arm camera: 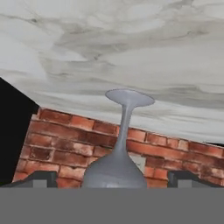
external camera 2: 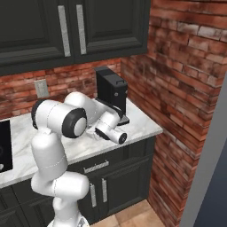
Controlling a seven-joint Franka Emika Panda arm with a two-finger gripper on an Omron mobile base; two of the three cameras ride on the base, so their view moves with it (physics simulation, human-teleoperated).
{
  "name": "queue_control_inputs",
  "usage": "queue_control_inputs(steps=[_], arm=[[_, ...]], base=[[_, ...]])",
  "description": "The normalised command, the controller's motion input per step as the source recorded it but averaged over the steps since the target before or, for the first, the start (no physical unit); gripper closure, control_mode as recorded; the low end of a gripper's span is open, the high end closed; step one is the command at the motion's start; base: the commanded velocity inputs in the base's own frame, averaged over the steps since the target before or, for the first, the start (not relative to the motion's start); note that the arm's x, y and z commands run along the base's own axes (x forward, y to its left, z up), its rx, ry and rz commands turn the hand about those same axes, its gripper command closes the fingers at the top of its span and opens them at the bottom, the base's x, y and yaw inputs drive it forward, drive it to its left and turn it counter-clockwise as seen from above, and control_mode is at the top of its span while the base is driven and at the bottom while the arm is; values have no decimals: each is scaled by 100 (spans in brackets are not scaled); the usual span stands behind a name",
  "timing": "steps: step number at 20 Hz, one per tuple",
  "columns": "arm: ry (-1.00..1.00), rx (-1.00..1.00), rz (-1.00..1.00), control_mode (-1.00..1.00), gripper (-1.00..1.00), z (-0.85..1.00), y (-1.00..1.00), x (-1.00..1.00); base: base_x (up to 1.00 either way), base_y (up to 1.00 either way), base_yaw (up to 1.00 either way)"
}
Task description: Retrieve the wine glasses from the counter and place one next to each plate.
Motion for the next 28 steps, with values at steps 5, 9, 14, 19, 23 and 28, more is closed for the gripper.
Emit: queue_control_inputs(steps=[5, 9, 14, 19, 23, 28], arm=[[4, 0, 0, -100, -100, -9, 17, 29], [4, 0, 0, -100, -100, -3, 18, 24], [0, 0, 0, -100, -100, 0, 14, 14], [0, 0, 0, -100, -100, 0, 14, 0], [0, 0, 0, -100, -100, 0, 21, 0], [2, 0, 0, -100, -100, -1, 14, 0]], base=[[0, 0, 0], [0, 0, 0], [0, 0, 0], [0, 0, 0], [0, 0, 0], [0, 0, 0]])
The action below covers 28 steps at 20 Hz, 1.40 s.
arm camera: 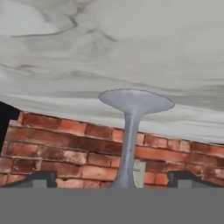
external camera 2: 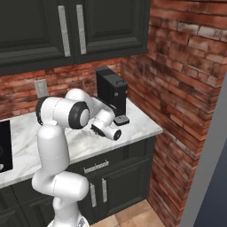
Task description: Retrieve the wine glasses from the counter and place one next to each plate.
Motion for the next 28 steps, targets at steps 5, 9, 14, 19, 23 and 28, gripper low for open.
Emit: queue_control_inputs(steps=[5, 9, 14, 19, 23, 28], arm=[[6, 0, 0, -100, -100, -2, 13, 0], [11, 0, 0, -100, -100, -2, 21, 2], [11, 1, 0, -100, -100, -2, 2, 2], [11, 1, 0, -100, -100, -9, 0, 0], [4, 0, -4, -100, -100, -10, -2, 13], [0, 0, -5, -100, -100, -6, -9, 11]], base=[[0, 0, 0], [0, 0, 0], [0, 0, 0], [0, 0, 0], [0, 0, 0], [0, 0, 0]])
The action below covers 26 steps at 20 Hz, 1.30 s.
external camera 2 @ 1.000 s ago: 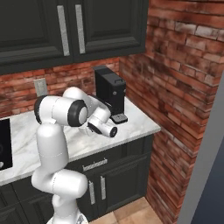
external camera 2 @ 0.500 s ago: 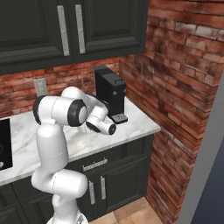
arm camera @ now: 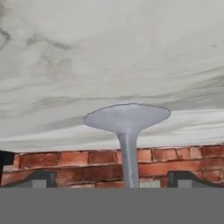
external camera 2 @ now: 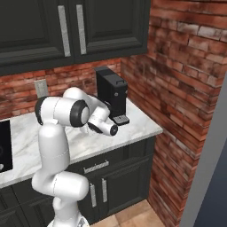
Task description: Retrieve the wine glasses from the counter and place one next to each plate.
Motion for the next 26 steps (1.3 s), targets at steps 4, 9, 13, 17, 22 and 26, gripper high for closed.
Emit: queue_control_inputs(steps=[4, 9, 13, 17, 22, 26], arm=[[0, 0, -2, -100, -100, -22, 0, 26], [0, 0, 0, -100, -100, -19, 1, 25], [0, 0, 0, -100, -100, -2, 0, 23], [0, 0, 0, -100, -100, -7, 0, 31], [0, 0, 0, -100, -100, -11, 2, 25], [0, 0, 0, -100, -100, -21, 13, 21]], base=[[0, 0, 0], [0, 0, 0], [0, 0, 0], [0, 0, 0], [0, 0, 0], [0, 0, 0]])
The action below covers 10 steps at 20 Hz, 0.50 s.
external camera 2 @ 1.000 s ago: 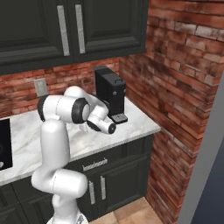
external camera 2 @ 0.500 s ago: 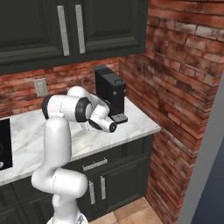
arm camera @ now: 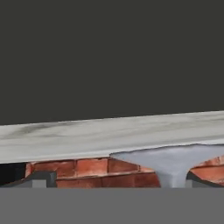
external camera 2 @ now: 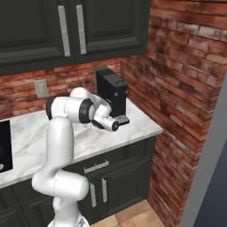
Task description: Retrieve the wine glasses from the counter and place one next to each plate.
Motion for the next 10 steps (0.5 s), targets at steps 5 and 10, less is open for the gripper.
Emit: queue_control_inputs(steps=[5, 10], arm=[[0, 0, 0, -100, 100, -34, 53, 17], [0, 0, 0, -100, 100, -27, 63, 34]], base=[[0, 0, 0], [0, 0, 0]])
